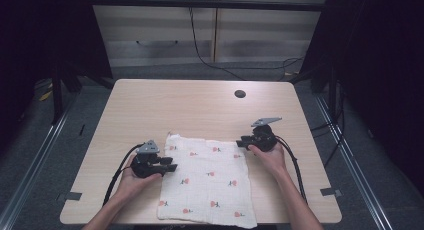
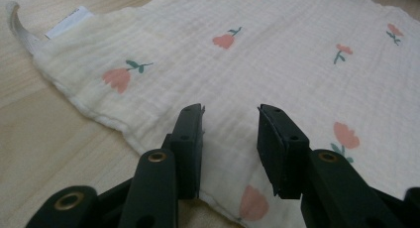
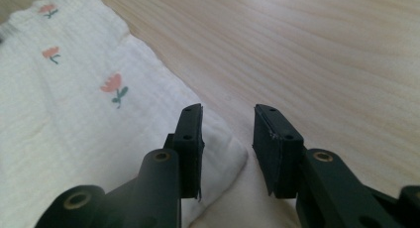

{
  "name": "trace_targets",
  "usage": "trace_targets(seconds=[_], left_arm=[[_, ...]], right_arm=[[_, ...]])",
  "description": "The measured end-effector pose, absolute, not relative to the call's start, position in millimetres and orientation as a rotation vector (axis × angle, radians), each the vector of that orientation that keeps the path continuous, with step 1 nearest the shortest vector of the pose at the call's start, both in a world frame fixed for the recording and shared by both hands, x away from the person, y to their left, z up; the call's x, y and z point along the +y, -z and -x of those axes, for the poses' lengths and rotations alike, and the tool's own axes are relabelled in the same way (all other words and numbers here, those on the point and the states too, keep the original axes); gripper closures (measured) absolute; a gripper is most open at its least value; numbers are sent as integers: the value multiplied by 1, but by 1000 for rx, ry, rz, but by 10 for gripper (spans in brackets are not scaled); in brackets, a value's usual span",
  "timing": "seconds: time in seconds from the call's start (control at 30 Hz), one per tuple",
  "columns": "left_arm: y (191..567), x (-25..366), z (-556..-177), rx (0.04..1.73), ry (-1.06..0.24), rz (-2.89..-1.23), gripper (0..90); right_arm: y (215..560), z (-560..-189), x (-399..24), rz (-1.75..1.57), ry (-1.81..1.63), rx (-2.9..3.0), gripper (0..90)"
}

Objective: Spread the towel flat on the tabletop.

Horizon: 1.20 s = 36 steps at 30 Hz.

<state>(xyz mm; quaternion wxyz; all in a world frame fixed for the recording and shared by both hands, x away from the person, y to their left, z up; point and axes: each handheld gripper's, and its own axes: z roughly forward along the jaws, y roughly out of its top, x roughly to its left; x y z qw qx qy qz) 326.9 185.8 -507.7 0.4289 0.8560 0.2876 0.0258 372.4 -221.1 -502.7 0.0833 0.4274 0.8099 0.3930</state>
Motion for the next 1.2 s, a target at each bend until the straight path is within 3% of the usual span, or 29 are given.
trace_targets(seconds=[0.13, 0.47, 0.87, 1.2], left_arm=[[508, 186, -326, 720, -69, -2135, 623], [507, 188, -327, 742, -35, -2130, 622], [499, 189, -322, 766, -55, -2171, 647], [483, 207, -370, 883, -176, -2055, 649]], right_arm=[[508, -376, -224, -1294, -1209, 2409, 652], [508, -373, -218, -1254, -1248, 2446, 864], [499, -370, -218, -1244, -1272, 2393, 877], [498, -371, -217, -1243, -1293, 2391, 877]])
